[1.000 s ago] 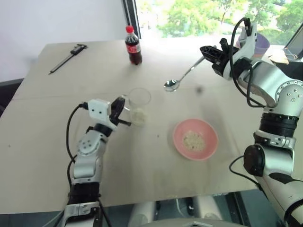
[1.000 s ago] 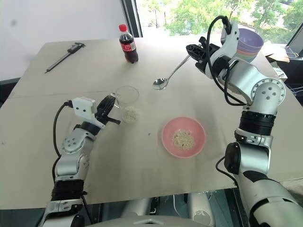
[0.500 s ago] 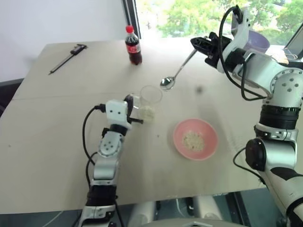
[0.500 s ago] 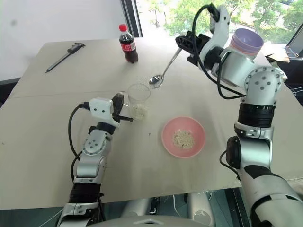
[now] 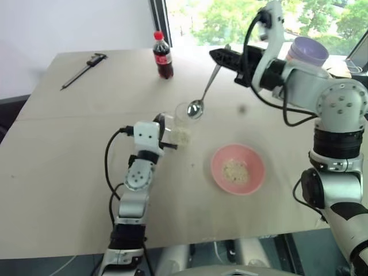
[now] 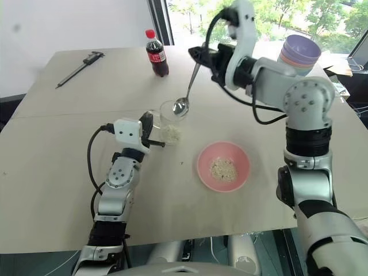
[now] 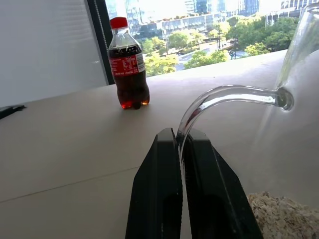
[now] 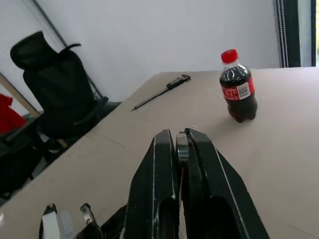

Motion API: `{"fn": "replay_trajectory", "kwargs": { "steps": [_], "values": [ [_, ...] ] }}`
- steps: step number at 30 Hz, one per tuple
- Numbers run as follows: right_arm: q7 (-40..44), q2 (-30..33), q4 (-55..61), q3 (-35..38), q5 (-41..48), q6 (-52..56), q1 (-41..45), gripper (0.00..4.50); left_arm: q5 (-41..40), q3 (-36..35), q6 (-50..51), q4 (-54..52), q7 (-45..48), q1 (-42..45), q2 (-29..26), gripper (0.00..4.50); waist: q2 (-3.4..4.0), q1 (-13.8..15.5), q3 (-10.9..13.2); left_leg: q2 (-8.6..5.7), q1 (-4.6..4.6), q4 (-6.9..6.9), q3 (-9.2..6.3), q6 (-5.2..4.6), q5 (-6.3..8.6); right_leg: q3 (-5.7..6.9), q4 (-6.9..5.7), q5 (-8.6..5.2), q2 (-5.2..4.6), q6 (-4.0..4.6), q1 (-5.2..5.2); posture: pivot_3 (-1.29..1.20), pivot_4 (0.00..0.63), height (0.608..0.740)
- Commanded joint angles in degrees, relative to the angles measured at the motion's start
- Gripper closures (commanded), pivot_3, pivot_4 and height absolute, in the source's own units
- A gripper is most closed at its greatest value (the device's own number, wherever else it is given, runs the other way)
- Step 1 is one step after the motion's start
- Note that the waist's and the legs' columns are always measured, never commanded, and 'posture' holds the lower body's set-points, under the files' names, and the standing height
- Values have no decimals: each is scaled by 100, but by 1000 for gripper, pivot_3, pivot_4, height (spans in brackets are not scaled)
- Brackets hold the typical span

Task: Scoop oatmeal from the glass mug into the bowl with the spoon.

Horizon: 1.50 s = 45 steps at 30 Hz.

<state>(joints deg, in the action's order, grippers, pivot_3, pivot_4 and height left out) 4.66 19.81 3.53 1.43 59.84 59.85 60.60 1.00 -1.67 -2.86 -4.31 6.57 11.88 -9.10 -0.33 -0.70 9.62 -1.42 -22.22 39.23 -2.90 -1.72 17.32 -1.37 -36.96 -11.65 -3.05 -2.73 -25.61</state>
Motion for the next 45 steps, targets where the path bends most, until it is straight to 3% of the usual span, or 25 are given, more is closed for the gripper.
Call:
{"fn": "replay_trajectory", "kwargs": {
  "steps": [1,10,15,29,45],
  "values": [
    [291,-83,184,-193,-532,-291,22,4500,-109,3,10,-89,49,69,41,4471,0,0,0,0,0,1,0,1,-1,0,0,0,0,0,0,0,150,740],
    [1113,-173,354,-1401,-2150,-876,-299,4500,-567,-23,142,-240,364,198,194,4471,0,-1,0,-3,-6,3,-7,19,-11,6,5,0,-4,0,-2,0,150,740],
    [1139,-307,727,-1400,-2129,-278,-599,4500,-644,-30,211,-239,512,179,168,4471,0,-8,0,-4,-24,6,-19,21,-12,15,7,0,-4,0,-16,0,150,740],
    [-933,-1854,-477,1919,-1125,1978,398,4500,-594,14,109,-24,658,218,139,4471,1,-12,0,-9,-32,8,-35,25,-13,27,6,0,-7,1,-17,0,150,740],
    [-1936,-2007,-1163,4411,-1159,3256,1311,4500,-845,-119,-331,507,819,466,194,4471,1,-17,0,-12,-33,8,-31,24,-14,28,-2,0,-6,1,-18,0,150,740]
  ]
}}
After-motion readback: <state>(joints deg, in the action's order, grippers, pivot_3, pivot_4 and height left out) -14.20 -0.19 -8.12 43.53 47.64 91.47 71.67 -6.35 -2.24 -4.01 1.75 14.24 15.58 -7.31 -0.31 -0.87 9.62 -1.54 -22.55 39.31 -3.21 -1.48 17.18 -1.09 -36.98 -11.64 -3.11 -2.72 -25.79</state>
